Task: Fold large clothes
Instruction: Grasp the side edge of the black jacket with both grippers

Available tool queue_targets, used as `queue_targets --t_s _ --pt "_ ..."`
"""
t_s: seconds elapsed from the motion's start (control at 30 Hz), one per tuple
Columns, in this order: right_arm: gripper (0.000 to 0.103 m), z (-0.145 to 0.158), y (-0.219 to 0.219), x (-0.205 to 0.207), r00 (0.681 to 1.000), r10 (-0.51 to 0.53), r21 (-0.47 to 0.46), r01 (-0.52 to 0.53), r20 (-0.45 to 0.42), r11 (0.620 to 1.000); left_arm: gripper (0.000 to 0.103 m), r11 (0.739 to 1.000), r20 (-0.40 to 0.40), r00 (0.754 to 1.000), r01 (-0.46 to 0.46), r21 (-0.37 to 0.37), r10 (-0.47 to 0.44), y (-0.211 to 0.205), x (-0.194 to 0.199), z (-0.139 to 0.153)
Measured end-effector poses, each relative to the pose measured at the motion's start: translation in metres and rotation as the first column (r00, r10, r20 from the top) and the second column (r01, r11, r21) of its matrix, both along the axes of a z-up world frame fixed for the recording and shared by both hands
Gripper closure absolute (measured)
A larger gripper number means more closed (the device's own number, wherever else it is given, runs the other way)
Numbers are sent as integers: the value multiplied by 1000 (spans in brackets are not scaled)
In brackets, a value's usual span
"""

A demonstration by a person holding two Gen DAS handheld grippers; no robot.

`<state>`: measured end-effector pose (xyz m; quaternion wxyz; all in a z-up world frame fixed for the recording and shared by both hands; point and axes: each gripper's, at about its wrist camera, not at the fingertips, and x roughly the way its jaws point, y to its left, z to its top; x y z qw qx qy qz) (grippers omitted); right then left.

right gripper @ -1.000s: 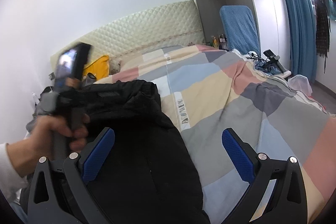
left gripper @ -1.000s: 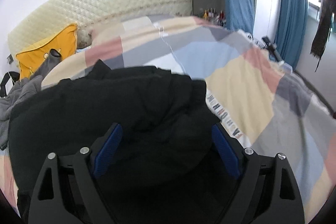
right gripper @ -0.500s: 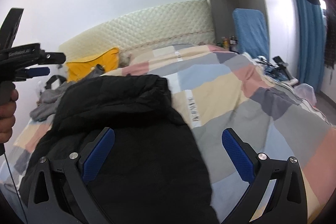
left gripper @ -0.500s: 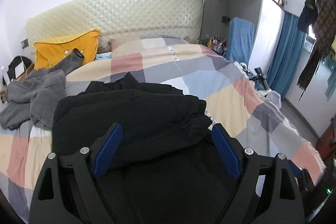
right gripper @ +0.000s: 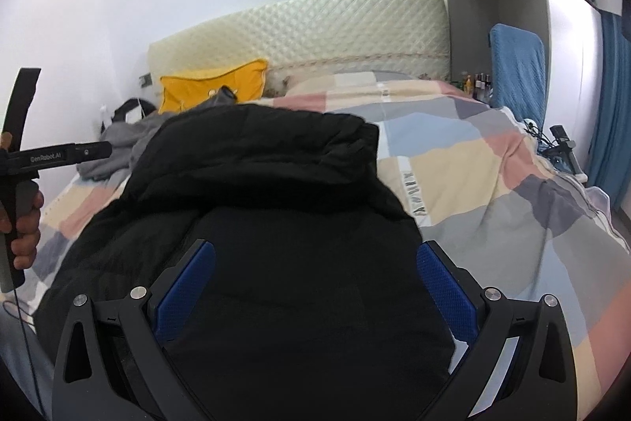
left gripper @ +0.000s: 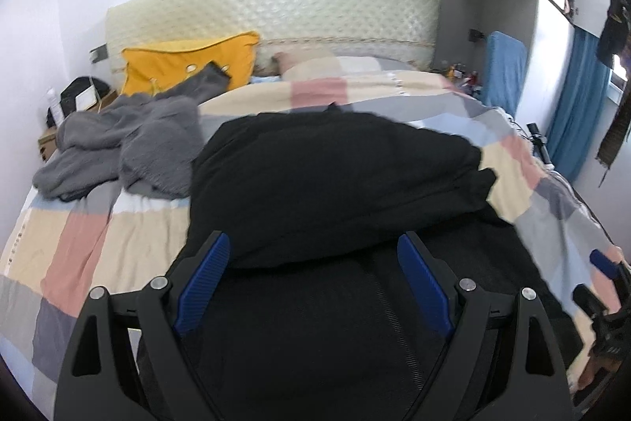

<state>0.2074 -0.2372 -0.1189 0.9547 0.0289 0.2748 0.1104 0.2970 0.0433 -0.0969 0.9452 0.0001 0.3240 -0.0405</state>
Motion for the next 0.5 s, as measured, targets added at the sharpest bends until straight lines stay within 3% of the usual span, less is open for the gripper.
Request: queue_targets --t_s 0.13,0.27,0.5 --pt "0 -2 6 8 1000 -2 -23 2 -3 1000 16 999 -40 998 -43 0 43 24 12 -25" --pt "0 6 0 26 1000 1 41 -1 7 999 16 997 -93 993 -79 -1 79 44 30 -46" --pt "0 -1 -1 102 997 34 105 -27 -66 994 16 987 -181 973 -157 -41 147 75 56 -79"
